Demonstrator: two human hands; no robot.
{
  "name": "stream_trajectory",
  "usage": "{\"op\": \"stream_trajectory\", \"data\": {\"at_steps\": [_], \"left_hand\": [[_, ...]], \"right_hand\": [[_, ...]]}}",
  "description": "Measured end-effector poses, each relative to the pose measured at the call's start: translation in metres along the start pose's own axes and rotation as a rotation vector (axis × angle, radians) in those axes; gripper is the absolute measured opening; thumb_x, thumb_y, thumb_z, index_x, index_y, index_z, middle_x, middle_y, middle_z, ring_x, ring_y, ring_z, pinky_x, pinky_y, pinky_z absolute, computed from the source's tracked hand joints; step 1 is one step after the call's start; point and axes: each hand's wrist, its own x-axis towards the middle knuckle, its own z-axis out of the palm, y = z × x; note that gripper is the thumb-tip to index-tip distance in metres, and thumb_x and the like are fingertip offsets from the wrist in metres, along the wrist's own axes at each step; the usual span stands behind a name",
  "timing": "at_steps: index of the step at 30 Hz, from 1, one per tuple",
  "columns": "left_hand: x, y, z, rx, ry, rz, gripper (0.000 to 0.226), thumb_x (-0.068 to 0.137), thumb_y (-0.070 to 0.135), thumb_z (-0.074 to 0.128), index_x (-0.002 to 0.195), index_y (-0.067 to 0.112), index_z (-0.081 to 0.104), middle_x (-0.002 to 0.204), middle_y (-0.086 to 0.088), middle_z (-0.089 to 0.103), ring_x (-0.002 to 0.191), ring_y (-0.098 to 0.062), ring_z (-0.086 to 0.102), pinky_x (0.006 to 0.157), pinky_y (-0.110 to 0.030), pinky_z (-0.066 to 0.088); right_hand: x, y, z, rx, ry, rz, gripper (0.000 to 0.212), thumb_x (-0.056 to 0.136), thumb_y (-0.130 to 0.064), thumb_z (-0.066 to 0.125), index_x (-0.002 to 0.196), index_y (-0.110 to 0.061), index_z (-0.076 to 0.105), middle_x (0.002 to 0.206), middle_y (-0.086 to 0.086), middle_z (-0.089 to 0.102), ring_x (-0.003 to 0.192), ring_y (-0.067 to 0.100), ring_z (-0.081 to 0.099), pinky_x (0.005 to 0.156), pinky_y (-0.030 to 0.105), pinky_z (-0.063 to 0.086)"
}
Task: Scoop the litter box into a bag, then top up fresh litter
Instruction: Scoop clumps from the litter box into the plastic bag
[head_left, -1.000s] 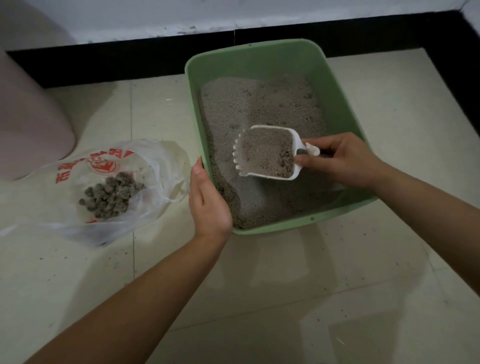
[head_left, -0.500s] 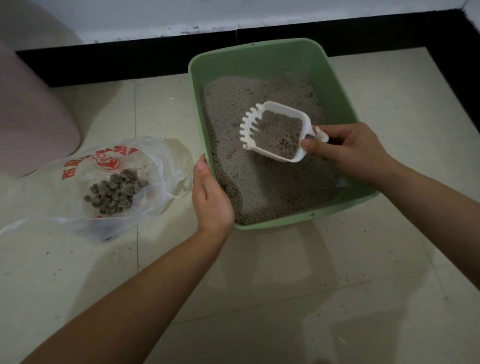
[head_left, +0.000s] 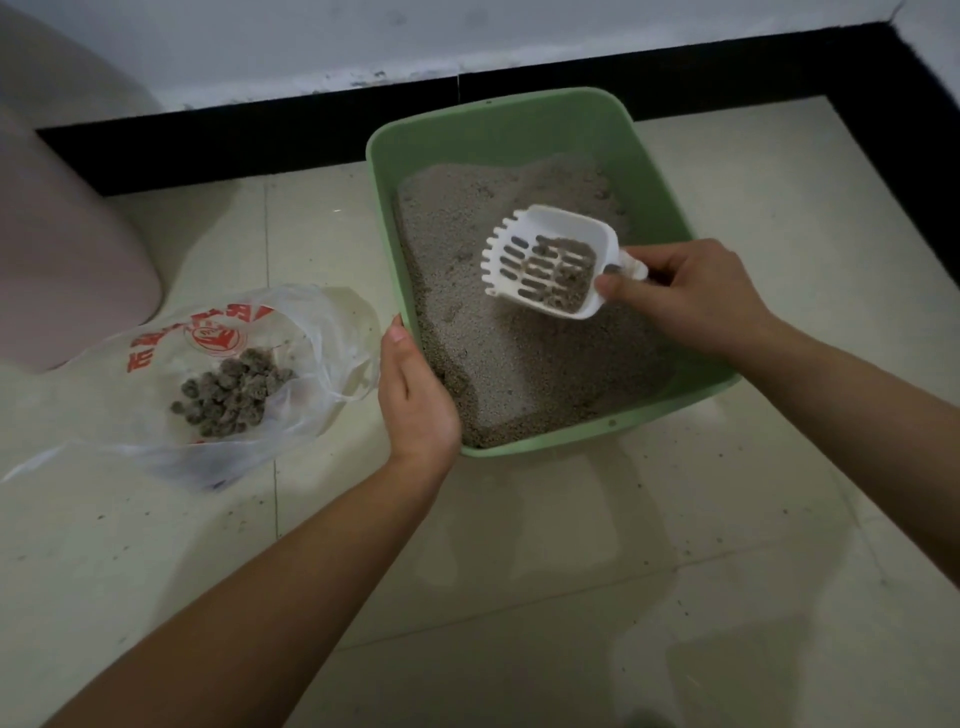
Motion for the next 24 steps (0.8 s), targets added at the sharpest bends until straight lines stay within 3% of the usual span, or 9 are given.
{"op": "stream_trajectory", "data": {"at_steps": [2, 4, 7, 11, 13, 15, 19, 22, 24], "left_hand": [[0.001, -0.001, 0.000, 0.004, 0.001, 0.007, 0.048, 0.105, 0.038, 0.023, 0.146, 0.018, 0.037, 0.138, 0.017, 0.037, 0.123, 0.011, 0.026, 0.100, -0.003, 0.017], [0.002, -0.001, 0.000, 0.012, 0.009, 0.015, 0.048, 0.106, 0.038, 0.023, 0.146, 0.017, 0.039, 0.137, 0.016, 0.038, 0.120, 0.012, 0.027, 0.094, 0.002, 0.018], [0.000, 0.001, 0.000, 0.056, -0.005, 0.028, 0.048, 0.106, 0.037, 0.023, 0.146, 0.016, 0.039, 0.146, 0.006, 0.040, 0.120, 0.010, 0.027, 0.100, -0.007, 0.017], [0.006, 0.006, -0.010, 0.093, -0.068, 0.011, 0.055, 0.103, 0.046, 0.019, 0.143, 0.016, 0.044, 0.147, 0.002, 0.043, 0.129, 0.003, 0.031, 0.111, -0.018, 0.019], [0.014, 0.013, -0.021, 0.069, -0.127, -0.039, 0.064, 0.100, 0.054, 0.017, 0.130, 0.017, 0.058, 0.132, -0.002, 0.059, 0.124, -0.011, 0.051, 0.111, -0.037, 0.036], [0.024, 0.024, -0.038, 0.056, -0.138, -0.046, 0.060, 0.102, 0.052, 0.017, 0.111, 0.017, 0.066, 0.109, 0.000, 0.069, 0.102, -0.013, 0.063, 0.098, -0.041, 0.048], [0.053, 0.043, -0.079, 0.187, -0.049, 0.190, 0.049, 0.103, 0.047, 0.026, 0.093, 0.019, 0.065, 0.090, 0.001, 0.068, 0.080, -0.015, 0.064, 0.080, -0.036, 0.052], [0.082, 0.048, -0.112, 0.342, 0.028, 0.295, 0.050, 0.101, 0.046, 0.028, 0.097, 0.014, 0.066, 0.094, -0.005, 0.069, 0.090, -0.024, 0.063, 0.085, -0.041, 0.050], [0.100, 0.049, -0.137, 0.512, 0.084, 0.330, 0.046, 0.102, 0.038, 0.031, 0.100, 0.008, 0.066, 0.099, -0.011, 0.068, 0.095, -0.030, 0.061, 0.085, -0.042, 0.047]], "right_hand": [[0.001, 0.002, 0.000, 0.066, 0.040, 0.030, 0.030, 0.085, -0.042, 0.073, 0.113, -0.033, 0.073, 0.073, -0.023, 0.067, 0.060, -0.008, 0.057, 0.061, 0.019, 0.044], [-0.001, 0.001, -0.001, 0.036, 0.033, 0.041, 0.030, 0.084, -0.043, 0.073, 0.112, -0.032, 0.074, 0.070, -0.024, 0.066, 0.058, -0.007, 0.054, 0.060, 0.019, 0.043], [-0.007, -0.006, -0.001, 0.014, 0.049, 0.023, 0.031, 0.084, -0.044, 0.072, 0.114, -0.034, 0.073, 0.080, -0.026, 0.067, 0.071, -0.005, 0.059, 0.066, 0.019, 0.046], [-0.015, -0.021, 0.001, -0.021, 0.045, 0.004, 0.029, 0.084, -0.046, 0.071, 0.112, -0.037, 0.073, 0.074, -0.019, 0.069, 0.064, 0.007, 0.059, 0.067, 0.028, 0.049], [-0.020, -0.028, 0.004, -0.024, 0.041, -0.001, 0.028, 0.085, -0.046, 0.071, 0.111, -0.038, 0.073, 0.065, -0.021, 0.067, 0.056, -0.001, 0.053, 0.061, 0.024, 0.046], [-0.024, -0.037, 0.007, -0.011, 0.029, 0.001, 0.028, 0.085, -0.046, 0.071, 0.112, -0.037, 0.073, 0.060, -0.019, 0.066, 0.051, 0.001, 0.049, 0.058, 0.022, 0.044], [-0.028, -0.059, 0.013, -0.121, 0.006, 0.016, 0.027, 0.087, -0.047, 0.070, 0.111, -0.036, 0.074, 0.071, -0.016, 0.069, 0.060, 0.003, 0.055, 0.061, 0.023, 0.044], [-0.027, -0.078, 0.020, -0.200, -0.056, 0.057, 0.020, 0.087, -0.049, 0.069, 0.098, -0.034, 0.076, 0.076, 0.007, 0.072, 0.060, 0.013, 0.055, 0.058, 0.028, 0.042], [-0.025, -0.098, 0.025, -0.233, -0.080, 0.037, 0.015, 0.087, -0.050, 0.068, 0.092, -0.037, 0.073, 0.079, 0.014, 0.071, 0.061, 0.017, 0.054, 0.058, 0.030, 0.042]]}}
